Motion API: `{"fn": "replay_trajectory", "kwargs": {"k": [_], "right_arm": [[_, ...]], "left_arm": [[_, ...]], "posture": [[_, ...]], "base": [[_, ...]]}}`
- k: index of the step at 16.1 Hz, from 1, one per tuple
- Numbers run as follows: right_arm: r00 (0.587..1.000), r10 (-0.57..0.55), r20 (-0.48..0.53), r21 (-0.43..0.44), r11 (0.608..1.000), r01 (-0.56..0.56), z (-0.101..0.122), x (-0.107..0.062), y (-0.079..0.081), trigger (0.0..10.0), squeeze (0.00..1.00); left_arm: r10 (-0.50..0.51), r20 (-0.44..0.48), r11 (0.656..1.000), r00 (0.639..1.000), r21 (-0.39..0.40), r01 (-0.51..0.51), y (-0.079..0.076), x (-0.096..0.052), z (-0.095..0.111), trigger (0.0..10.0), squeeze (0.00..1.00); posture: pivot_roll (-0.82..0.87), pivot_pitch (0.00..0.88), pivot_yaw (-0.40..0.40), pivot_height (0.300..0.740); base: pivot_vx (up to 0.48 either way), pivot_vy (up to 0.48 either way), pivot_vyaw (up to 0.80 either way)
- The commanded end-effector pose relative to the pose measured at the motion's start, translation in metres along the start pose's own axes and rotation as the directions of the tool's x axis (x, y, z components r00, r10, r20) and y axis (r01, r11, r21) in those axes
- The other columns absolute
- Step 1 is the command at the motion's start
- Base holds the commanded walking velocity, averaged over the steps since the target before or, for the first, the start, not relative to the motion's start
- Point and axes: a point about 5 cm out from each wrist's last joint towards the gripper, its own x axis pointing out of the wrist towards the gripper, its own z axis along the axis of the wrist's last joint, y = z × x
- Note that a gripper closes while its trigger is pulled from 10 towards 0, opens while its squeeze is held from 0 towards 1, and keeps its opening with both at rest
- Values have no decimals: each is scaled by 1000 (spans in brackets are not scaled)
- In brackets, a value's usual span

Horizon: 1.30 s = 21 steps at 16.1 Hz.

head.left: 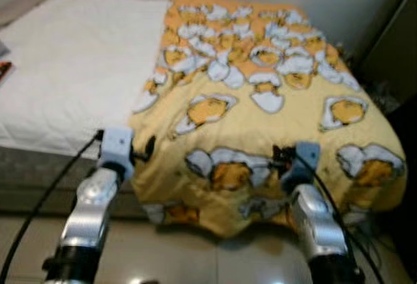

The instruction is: Clean up the room

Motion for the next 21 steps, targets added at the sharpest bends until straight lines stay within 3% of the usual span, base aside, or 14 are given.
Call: {"fn": "replay_trajectory", "kwargs": {"k": [1, 4, 9, 11, 21], "right_arm": [[998, -63, -6, -4, 998, 63, -1, -3, -17, 10000, 0], [997, -77, -29, -1, 997, 77, -8, -4, -18, 10000, 0], [995, -96, -37, -44, 995, 94, -7, -1, -23, 10000, 0], [993, -103, -57, -44, 994, 100, -10, -1, -22, 10000, 0], [992, -108, -69, -52, 993, 105, -10, 2, -21, 10000, 0]], "left_arm": [[-29, -1, 1000, 1000, 0, 29, -10, 1, 1, 10000, 0], [-9, 1, 1000, 1000, 12, 9, 0, 0, 5, 10000, 0], [-3, -7, 1000, 1000, 17, 3, 2, 2, 5, 10000, 0], [17, -7, 1000, 1000, -22, -17, 4, 3, 5, 10000, 0], [7, 26, 1000, 1000, -1, -7, 3, 7, 12, 10000, 0]], "posture": [[85, 0, -46, 740], [91, 0, -43, 740], [75, 0, -42, 740], [75, 0, -43, 740], [75, 0, -44, 740]], "base": [[0, -390, 0], [0, -386, 0], [0, -384, 0], [0, 0, 0], [0, 0, -800]]}}
